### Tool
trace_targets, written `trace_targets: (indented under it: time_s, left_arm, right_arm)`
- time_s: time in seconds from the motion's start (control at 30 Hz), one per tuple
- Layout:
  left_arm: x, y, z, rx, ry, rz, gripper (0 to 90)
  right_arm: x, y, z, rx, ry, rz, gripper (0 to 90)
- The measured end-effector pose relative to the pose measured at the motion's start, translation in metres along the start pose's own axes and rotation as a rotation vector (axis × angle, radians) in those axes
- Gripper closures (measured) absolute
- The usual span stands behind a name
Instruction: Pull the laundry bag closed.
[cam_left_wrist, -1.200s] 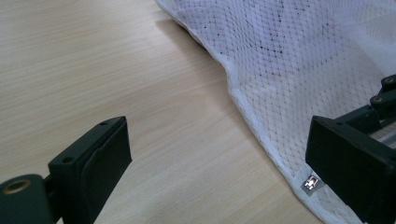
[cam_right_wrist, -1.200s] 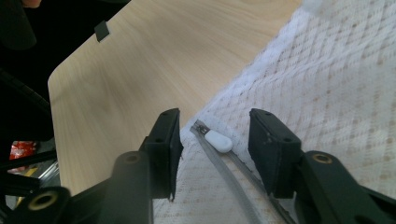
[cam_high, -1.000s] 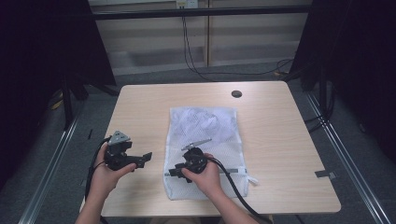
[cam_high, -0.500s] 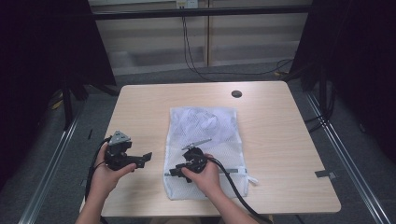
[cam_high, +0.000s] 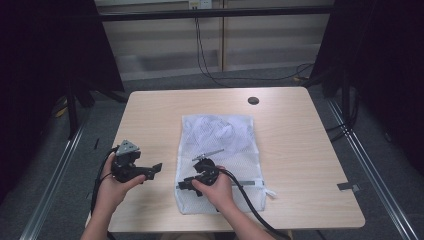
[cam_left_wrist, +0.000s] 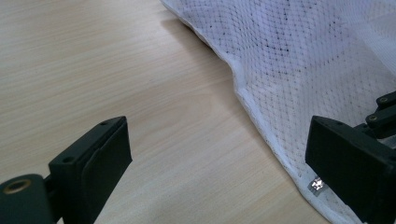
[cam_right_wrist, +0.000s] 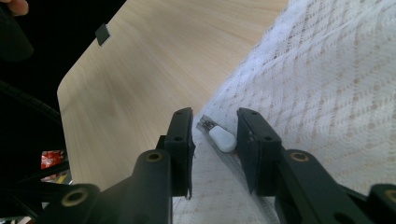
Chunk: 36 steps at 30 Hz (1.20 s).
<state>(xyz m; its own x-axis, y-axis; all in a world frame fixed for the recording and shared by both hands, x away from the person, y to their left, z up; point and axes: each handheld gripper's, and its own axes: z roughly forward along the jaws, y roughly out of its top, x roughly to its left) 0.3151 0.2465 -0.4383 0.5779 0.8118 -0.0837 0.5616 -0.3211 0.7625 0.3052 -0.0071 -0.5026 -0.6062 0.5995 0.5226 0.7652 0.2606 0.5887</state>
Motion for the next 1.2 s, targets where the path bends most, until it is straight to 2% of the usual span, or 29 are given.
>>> trace_targets:
  time_s: [0.23,0.53,0.57,0.67,0.77,1.0,1.2]
  left_arm:
    - [0.000,0.000,0.000,0.002,0.003,0.003,6.7]
    - [0.000,0.000,0.000,0.000,0.006,-0.001,6.8]
    - [0.001,0.000,0.000,0.014,0.007,0.017,6.8]
    - [0.001,-0.001,0.001,0.015,0.012,0.011,6.8]
    - [0.003,-0.001,0.001,0.034,0.015,0.032,6.8]
    - [0.004,-0.002,0.001,0.022,0.029,0.008,6.8]
    - [0.005,-0.003,0.001,0.010,0.025,-0.015,6.8]
  right_arm:
    - [0.002,0.001,0.000,-0.009,0.021,0.018,75.9]
    - [0.003,0.001,0.007,0.000,0.017,0.014,77.5]
    - [0.003,0.001,0.008,0.002,0.019,0.023,77.6]
    - [0.001,0.002,0.009,0.002,0.026,0.031,78.6]
    - [0.002,0.002,0.010,0.004,0.029,0.034,78.6]
    - [0.001,0.003,0.013,0.018,0.028,0.031,79.1]
    - [0.002,0.003,0.015,0.019,0.022,0.029,80.8]
